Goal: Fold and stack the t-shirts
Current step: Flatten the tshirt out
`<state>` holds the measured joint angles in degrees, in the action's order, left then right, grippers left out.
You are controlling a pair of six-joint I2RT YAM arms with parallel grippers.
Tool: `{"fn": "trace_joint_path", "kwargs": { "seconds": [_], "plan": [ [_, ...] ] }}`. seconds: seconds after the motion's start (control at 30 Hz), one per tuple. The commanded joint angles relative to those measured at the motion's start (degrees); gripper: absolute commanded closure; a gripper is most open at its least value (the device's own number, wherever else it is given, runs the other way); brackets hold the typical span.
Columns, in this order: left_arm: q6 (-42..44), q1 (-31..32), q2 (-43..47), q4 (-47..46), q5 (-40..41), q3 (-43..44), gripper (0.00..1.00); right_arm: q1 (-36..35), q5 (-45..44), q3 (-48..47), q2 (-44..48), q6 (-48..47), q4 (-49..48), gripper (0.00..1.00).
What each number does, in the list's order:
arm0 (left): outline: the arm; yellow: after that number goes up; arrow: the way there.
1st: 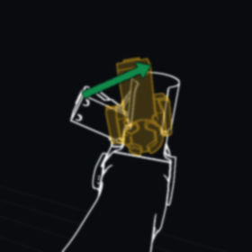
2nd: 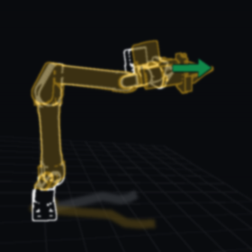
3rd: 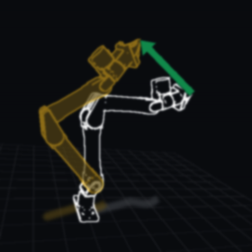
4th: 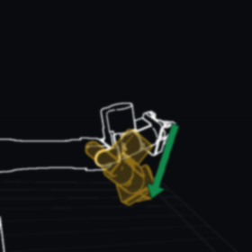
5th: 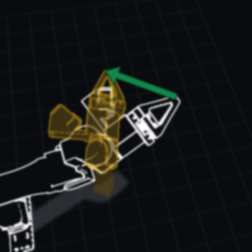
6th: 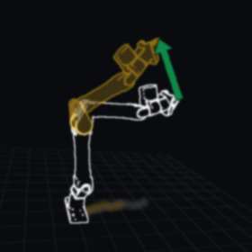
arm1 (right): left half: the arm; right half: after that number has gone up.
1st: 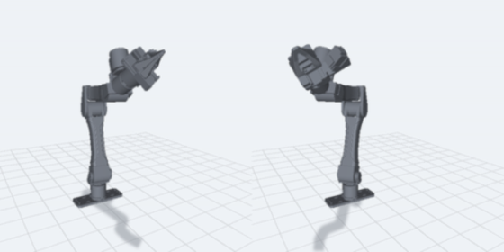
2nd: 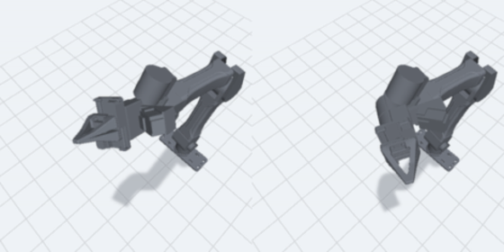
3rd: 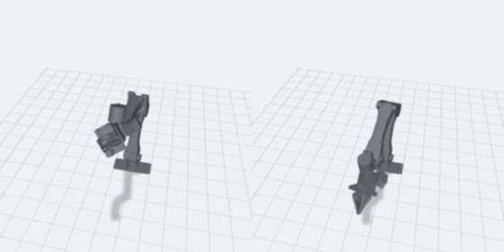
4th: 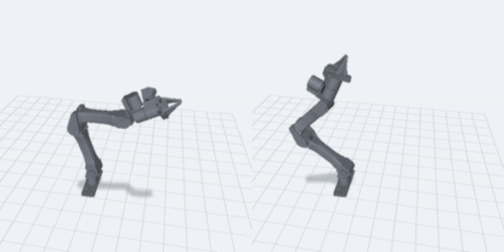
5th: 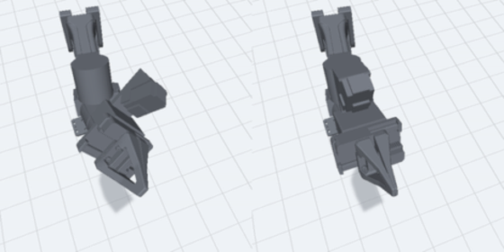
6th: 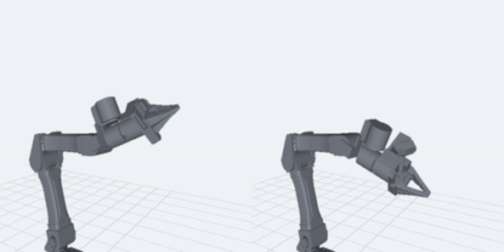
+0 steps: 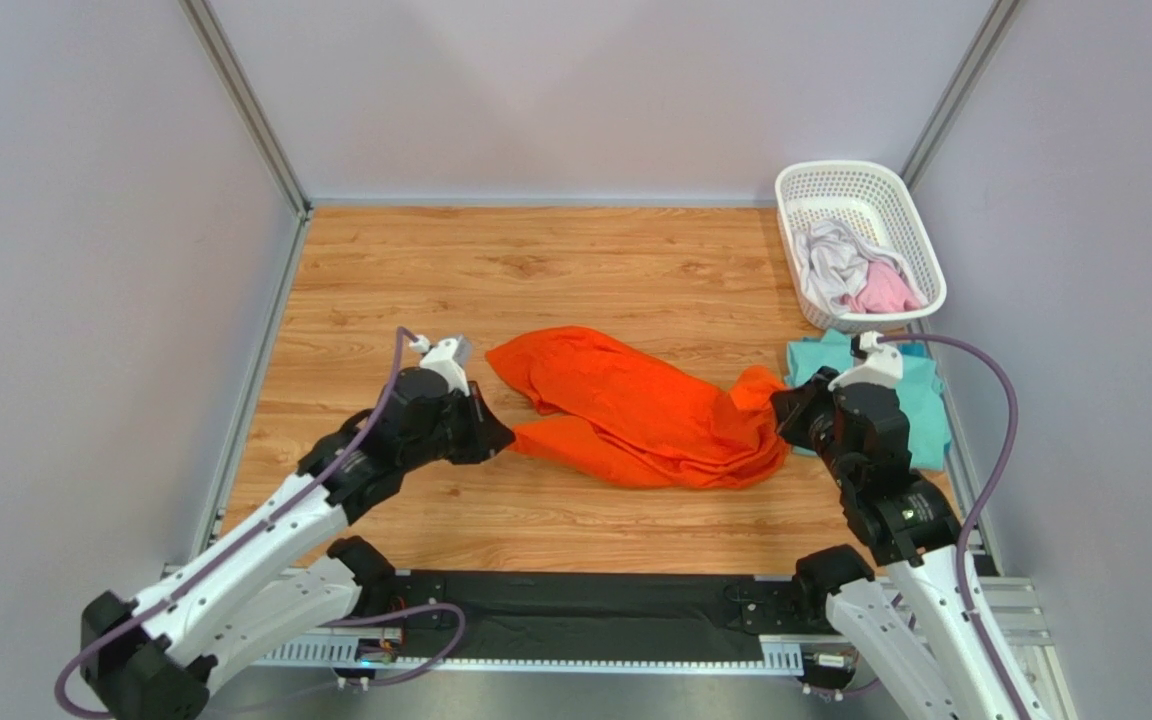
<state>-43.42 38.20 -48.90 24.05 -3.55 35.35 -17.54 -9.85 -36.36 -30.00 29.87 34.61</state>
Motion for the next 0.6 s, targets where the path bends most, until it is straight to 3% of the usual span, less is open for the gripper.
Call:
{"fn": "trace_joint_path", "kwargs": {
  "seconds": [0.0, 0.3, 0.57],
  "plan": [
    [2.19, 0.21, 8.35, 4.06, 3.46, 3.84, 1.00, 0.14, 1.67, -2.13, 1.52, -1.56, -3.06, 1.00],
    [6.33, 0.21, 18.92, 10.65, 10.22, 18.68, 1.00, 0.05, 4.31, -14.60, 1.87, -1.83, 0.54, 1.00],
    [7.47, 0.21, 25.52, 16.37, 17.43, 32.32, 1.00, 0.05, 6.41, -28.76, 5.55, 0.10, 9.85, 1.00]
  ]
}}
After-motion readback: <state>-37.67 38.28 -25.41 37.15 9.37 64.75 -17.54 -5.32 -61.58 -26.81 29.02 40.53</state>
